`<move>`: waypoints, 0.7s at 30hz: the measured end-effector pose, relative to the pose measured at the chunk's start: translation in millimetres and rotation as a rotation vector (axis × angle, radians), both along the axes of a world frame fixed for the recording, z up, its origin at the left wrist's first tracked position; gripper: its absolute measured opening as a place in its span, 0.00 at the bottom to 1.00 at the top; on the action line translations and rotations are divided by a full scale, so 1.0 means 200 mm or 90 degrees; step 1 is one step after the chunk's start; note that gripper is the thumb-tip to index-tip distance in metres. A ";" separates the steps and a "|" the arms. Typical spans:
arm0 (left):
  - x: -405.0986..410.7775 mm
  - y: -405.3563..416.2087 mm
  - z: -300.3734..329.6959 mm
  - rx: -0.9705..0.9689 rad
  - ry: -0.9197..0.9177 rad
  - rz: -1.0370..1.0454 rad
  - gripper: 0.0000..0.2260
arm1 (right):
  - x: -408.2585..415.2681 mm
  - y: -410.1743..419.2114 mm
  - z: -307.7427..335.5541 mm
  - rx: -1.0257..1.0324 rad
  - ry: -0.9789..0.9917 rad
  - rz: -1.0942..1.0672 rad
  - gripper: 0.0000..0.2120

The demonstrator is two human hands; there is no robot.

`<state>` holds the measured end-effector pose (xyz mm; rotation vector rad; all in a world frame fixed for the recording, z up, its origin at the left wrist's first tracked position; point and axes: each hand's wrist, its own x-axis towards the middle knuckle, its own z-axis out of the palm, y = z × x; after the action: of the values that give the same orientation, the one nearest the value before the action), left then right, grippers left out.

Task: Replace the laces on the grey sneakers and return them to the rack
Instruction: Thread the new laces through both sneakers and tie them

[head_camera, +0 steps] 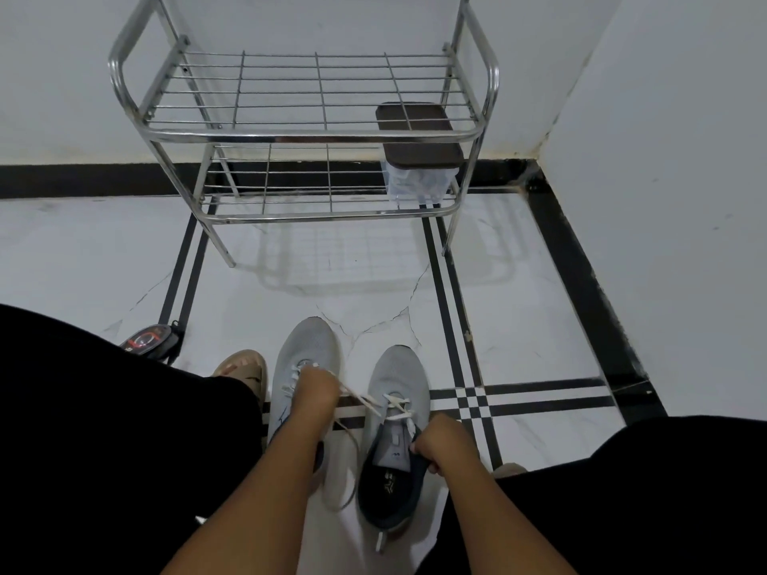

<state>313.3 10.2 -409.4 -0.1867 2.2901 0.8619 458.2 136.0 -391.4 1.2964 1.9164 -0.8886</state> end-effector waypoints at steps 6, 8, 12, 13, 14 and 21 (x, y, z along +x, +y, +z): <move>-0.06 -0.07 0.14 0.029 -0.218 0.041 0.13 | -0.02 0.00 0.00 -0.005 -0.001 -0.006 0.12; 0.01 -0.05 0.12 -0.209 -0.091 -0.201 0.10 | -0.03 0.00 -0.01 -0.001 -0.004 0.006 0.13; 0.12 0.02 0.09 -0.324 0.253 -0.366 0.13 | -0.04 0.00 -0.02 0.010 -0.007 0.030 0.14; 0.13 0.05 0.07 -0.334 0.343 -0.429 0.15 | -0.04 0.01 -0.02 0.019 -0.009 0.042 0.14; 0.14 0.07 0.03 -0.322 0.380 -0.489 0.17 | -0.04 0.01 -0.02 0.028 -0.010 0.052 0.14; 0.18 0.06 -0.10 -0.255 0.260 -0.523 0.15 | -0.05 0.02 -0.04 0.042 -0.017 0.088 0.13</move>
<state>349.2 21.7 -429.0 0.7751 2.5404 0.0081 449.1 139.7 -398.5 1.1903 2.0030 -0.7406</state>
